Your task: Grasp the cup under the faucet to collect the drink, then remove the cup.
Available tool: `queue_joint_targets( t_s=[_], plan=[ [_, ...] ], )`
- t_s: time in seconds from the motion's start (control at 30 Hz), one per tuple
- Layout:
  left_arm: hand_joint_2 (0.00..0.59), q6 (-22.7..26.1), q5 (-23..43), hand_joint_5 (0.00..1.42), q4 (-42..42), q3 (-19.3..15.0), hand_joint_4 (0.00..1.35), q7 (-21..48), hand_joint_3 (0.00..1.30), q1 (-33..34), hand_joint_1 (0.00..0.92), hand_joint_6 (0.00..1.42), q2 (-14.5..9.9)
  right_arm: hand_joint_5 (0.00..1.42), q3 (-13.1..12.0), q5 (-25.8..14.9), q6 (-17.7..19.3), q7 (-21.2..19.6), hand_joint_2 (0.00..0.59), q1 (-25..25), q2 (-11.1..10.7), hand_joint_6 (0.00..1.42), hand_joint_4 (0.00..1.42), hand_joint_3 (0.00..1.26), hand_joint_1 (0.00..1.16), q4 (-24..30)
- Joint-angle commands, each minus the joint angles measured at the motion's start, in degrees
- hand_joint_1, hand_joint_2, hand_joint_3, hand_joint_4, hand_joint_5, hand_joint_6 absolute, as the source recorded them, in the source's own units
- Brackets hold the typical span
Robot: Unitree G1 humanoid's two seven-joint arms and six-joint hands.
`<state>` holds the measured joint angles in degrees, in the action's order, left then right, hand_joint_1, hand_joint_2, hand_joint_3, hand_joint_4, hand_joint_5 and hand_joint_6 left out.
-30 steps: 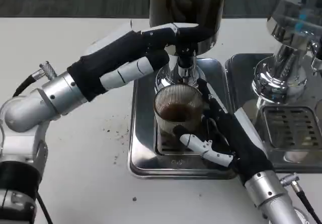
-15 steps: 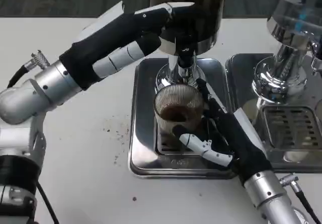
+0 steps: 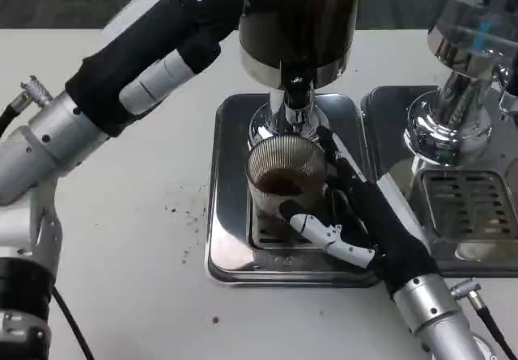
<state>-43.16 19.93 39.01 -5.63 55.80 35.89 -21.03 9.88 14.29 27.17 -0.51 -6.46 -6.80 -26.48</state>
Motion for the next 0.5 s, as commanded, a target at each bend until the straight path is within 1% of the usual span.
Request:
queue_joint_targets(
  t_s=[0.03,0.2,0.43,0.5],
  plan=[
    [0.097,1.0,1.7,0.18,-3.0,-1.7,0.22,-0.2,0.29,-4.9,0.0,0.18,-0.6,0.0,-0.1,-0.2,1.1,-0.2,0.248,-0.5,0.2,0.1,0.0,0.0,0.57,0.0],
    [0.09,1.2,1.4,0.2,-3.9,-3.1,0.25,-1.5,0.3,-9.4,0.0,0.2,-1.0,0.0,-0.1,-0.3,1.4,-0.1,0.244,-0.8,0.0,0.1,0.0,0.0,0.57,-0.6],
    [0.095,1.7,-0.6,0.23,0.0,-3.9,0.26,-3.5,0.31,-13.5,0.0,0.24,-2.5,0.0,0.0,0.1,1.7,-0.1,0.243,-1.5,-0.3,0.09,0.0,0.0,0.57,-1.5],
    [0.094,1.6,-1.3,0.24,1.2,-4.0,0.27,-4.0,0.32,-14.7,0.0,0.24,-2.8,0.0,0.0,0.1,1.8,-0.2,0.234,-1.5,-0.4,0.08,0.0,0.0,0.58,-1.7]
  ],
)
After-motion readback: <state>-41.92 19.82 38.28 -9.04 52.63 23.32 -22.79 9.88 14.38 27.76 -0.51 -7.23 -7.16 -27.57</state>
